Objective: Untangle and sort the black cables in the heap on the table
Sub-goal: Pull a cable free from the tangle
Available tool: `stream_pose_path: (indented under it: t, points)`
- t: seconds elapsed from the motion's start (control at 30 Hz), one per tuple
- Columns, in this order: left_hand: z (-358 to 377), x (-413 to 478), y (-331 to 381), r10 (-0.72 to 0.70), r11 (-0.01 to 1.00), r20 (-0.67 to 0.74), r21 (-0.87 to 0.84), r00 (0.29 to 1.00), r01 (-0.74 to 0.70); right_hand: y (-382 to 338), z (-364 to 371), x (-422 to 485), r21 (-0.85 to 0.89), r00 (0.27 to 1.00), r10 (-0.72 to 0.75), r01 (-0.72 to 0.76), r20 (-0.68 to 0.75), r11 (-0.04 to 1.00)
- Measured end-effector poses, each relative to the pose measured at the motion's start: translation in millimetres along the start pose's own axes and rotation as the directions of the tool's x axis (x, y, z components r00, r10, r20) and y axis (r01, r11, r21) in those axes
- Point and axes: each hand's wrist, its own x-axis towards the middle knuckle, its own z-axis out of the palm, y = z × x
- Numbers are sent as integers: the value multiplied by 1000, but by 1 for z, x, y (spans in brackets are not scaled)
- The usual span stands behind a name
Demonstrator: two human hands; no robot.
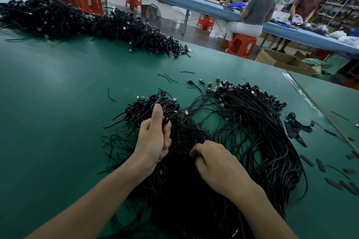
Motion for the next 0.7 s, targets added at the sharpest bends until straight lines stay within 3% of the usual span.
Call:
stream_pose_path:
  t: [0.23, 0.43, 0.53, 0.63, 0.7]
  points:
    - [-3, 3, 1, -106, 994, -6, 1, 994, 106, -3, -4, 1, 69, 975, -103, 90, 198, 993]
    - [-5, 9, 0, -156, 986, 35, 64, 987, 153, 4, -5, 5, 171, 978, -131, 102, 165, 980]
    - [-3, 6, 1, -110, 985, 1, 135, 994, 109, 9, -15, 1, 294, 990, -117, 88, 81, 952]
    - [3, -1, 7, -27, 992, -18, 119, 999, 29, 12, -28, -3, 440, 988, -20, 87, -154, 894]
    - [9, -8, 14, 50, 992, 14, 112, 999, -52, 10, -32, -4, 508, 941, 63, 123, -333, 852]
